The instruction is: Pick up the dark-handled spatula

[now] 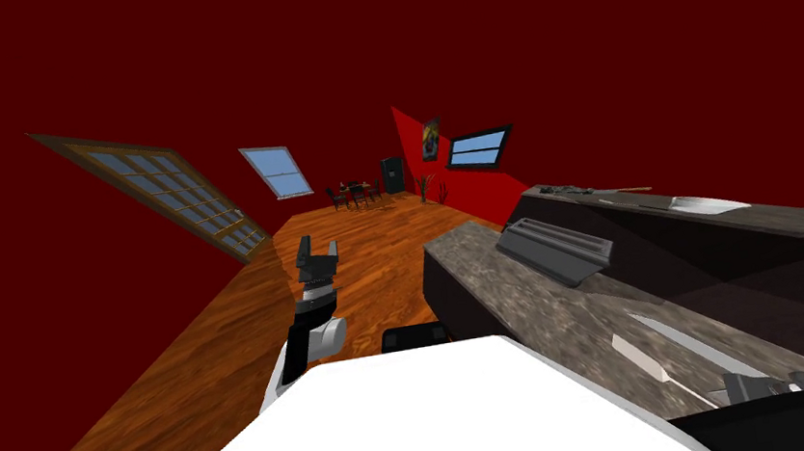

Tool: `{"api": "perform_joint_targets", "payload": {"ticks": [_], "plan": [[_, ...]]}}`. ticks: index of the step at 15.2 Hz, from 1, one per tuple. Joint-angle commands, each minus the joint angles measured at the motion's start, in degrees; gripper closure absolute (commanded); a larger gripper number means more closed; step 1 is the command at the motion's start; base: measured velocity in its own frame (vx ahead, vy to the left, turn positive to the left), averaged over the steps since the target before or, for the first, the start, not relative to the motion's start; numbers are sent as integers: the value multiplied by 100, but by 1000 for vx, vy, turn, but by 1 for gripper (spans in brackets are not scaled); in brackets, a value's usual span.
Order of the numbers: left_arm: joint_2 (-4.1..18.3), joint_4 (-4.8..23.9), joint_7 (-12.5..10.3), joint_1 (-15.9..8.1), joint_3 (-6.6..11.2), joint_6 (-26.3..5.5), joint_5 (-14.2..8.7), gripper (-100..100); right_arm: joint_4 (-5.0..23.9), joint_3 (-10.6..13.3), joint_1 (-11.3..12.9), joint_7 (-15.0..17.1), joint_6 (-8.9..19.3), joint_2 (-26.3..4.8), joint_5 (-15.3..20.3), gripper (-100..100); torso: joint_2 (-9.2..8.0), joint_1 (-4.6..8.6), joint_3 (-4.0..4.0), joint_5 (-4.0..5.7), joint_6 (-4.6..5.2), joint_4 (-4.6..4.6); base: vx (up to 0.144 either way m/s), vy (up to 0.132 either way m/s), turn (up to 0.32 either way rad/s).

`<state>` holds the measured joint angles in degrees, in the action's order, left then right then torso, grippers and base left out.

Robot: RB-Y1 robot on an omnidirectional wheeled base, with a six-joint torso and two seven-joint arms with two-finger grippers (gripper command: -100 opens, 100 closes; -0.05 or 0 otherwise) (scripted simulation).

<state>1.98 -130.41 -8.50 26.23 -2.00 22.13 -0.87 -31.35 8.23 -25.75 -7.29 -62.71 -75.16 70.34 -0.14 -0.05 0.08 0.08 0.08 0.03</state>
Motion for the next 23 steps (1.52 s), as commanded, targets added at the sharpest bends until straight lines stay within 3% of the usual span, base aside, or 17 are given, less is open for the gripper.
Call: {"api": "perform_joint_targets", "payload": {"ticks": [1,3,4,5,6,12,16,23], "plan": [[0,0,0,0,0,0,0,0,275,16,226,-112,-180,-33,70,100,0,0,0,0,0,0,3,34,-74],[-1,0,0,0,-1,0,0,0,254,-41,229,-87,-305,-172,89,100,2,16,0,17,-6,1,2,47,-33],[-1,0,0,0,-1,0,0,0,248,-17,182,-97,-198,-77,57,100,3,19,-1,17,-5,1,4,36,-21],[-1,0,0,0,-1,0,0,0,263,-160,161,-191,-99,-249,191,-100,3,25,-1,20,-6,1,-19,24,-121],[-1,0,0,0,0,0,0,0,365,-160,220,-191,-99,-249,191,-100,-1,31,1,21,-3,1,-36,23,-131],[-1,0,0,-1,-1,0,0,0,181,-487,168,-466,283,-576,505,-100,-39,31,23,21,-1,10,-87,31,-129],[-1,0,0,-3,-1,0,0,0,183,-500,283,-512,419,-533,311,-100,-73,33,43,22,-4,19,-168,25,-5],[0,0,0,-1,0,0,0,0,343,-337,475,-442,546,-187,-275,-100,-14,64,9,31,-8,5,-45,-31,107]]}}
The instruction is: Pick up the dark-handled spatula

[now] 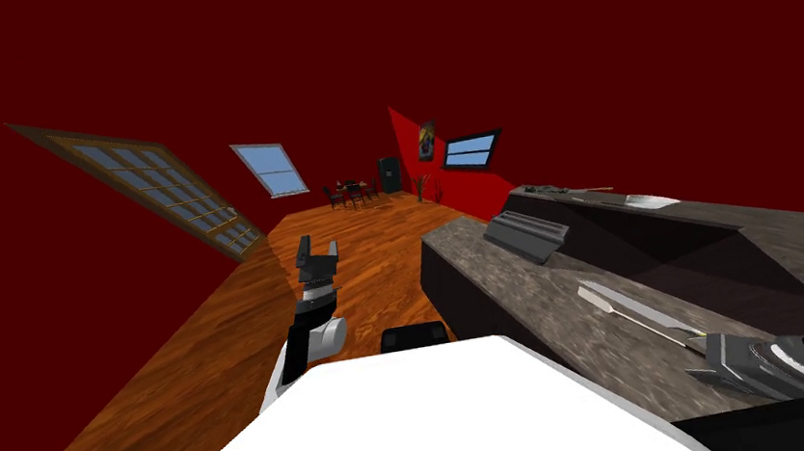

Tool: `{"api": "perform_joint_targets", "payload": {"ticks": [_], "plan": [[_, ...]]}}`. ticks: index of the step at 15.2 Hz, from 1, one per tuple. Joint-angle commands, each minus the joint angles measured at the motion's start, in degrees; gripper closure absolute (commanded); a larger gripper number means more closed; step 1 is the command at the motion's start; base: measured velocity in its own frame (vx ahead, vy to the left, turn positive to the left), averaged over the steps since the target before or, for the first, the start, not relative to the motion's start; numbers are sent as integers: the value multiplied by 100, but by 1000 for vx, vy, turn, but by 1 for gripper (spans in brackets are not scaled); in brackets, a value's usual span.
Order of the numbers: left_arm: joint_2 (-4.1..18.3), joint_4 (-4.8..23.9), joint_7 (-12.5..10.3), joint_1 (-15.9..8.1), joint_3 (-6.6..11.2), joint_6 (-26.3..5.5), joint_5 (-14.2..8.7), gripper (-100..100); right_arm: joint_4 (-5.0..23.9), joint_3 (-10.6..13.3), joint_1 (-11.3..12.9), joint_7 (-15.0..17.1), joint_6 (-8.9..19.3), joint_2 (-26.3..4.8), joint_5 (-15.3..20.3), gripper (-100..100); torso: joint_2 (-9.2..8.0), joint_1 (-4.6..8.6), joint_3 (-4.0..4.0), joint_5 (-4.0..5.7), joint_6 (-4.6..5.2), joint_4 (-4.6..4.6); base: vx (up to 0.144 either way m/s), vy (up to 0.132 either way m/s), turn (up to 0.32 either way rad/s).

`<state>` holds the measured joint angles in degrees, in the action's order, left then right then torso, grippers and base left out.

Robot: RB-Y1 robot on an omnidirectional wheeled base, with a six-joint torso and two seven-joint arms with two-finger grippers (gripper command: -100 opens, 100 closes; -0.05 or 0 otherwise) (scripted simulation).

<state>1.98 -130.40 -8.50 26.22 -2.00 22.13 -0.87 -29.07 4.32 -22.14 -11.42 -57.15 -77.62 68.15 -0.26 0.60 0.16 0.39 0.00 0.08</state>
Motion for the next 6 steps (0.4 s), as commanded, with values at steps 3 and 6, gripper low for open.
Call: {"api": "perform_joint_targets", "payload": {"ticks": [3,6], "plan": [[0,0,0,1,0,0,0,0,80,88,7,-49,219,152,-9,-100,12,-8,-6,-1,1,-2,10,-9,59],[0,0,0,1,0,0,0,0,95,54,56,-39,100,81,-4,100,19,-16,-12,-6,3,-5,4,1,-30]]}}
